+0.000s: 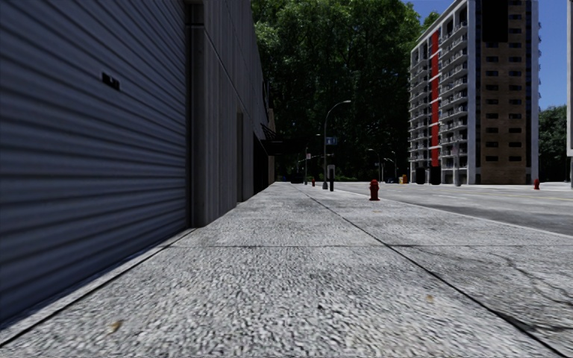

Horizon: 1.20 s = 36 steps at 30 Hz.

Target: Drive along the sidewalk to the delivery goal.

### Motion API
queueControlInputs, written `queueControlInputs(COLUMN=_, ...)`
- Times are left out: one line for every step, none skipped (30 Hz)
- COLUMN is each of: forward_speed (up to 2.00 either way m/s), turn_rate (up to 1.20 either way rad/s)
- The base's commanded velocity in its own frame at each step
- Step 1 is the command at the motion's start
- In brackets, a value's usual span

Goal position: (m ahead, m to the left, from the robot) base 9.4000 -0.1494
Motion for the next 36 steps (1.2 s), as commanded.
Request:
queueControlInputs(forward_speed=2.0, turn_rate=0.0)
queueControlInputs(forward_speed=2.0, turn_rate=0.0)
queueControlInputs(forward_speed=2.0, turn_rate=0.0)
queueControlInputs(forward_speed=2.0, turn_rate=0.0)
queueControlInputs(forward_speed=2.0, turn_rate=0.0)
queueControlInputs(forward_speed=2.0, turn_rate=0.0)
queueControlInputs(forward_speed=2.0, turn_rate=0.0)
queueControlInputs(forward_speed=2.0, turn_rate=0.0)
queueControlInputs(forward_speed=2.0, turn_rate=0.0)
queueControlInputs(forward_speed=2.0, turn_rate=0.0)
queueControlInputs(forward_speed=2.0, turn_rate=0.0)
queueControlInputs(forward_speed=2.0, turn_rate=0.0)
queueControlInputs(forward_speed=2.0, turn_rate=0.0)
queueControlInputs(forward_speed=2.0, turn_rate=0.0)
queueControlInputs(forward_speed=2.0, turn_rate=0.0)
queueControlInputs(forward_speed=2.0, turn_rate=0.0)
queueControlInputs(forward_speed=2.0, turn_rate=0.0)
queueControlInputs(forward_speed=2.0, turn_rate=0.0)
queueControlInputs(forward_speed=2.0, turn_rate=0.0)
queueControlInputs(forward_speed=2.0, turn_rate=0.0)
queueControlInputs(forward_speed=2.0, turn_rate=0.0)
queueControlInputs(forward_speed=2.0, turn_rate=0.0)
queueControlInputs(forward_speed=2.0, turn_rate=0.0)
queueControlInputs(forward_speed=2.0, turn_rate=0.0)
queueControlInputs(forward_speed=2.0, turn_rate=0.0)
queueControlInputs(forward_speed=2.0, turn_rate=0.0)
queueControlInputs(forward_speed=2.0, turn_rate=0.0)
queueControlInputs(forward_speed=2.0, turn_rate=0.0)
queueControlInputs(forward_speed=2.0, turn_rate=0.0)
queueControlInputs(forward_speed=2.0, turn_rate=0.0)
queueControlInputs(forward_speed=2.0, turn_rate=0.0)
queueControlInputs(forward_speed=2.0, turn_rate=0.0)
queueControlInputs(forward_speed=2.0, turn_rate=0.0)
queueControlInputs(forward_speed=2.0, turn_rate=0.0)
queueControlInputs(forward_speed=2.0, turn_rate=0.0)
queueControlInputs(forward_speed=2.0, turn_rate=0.0)
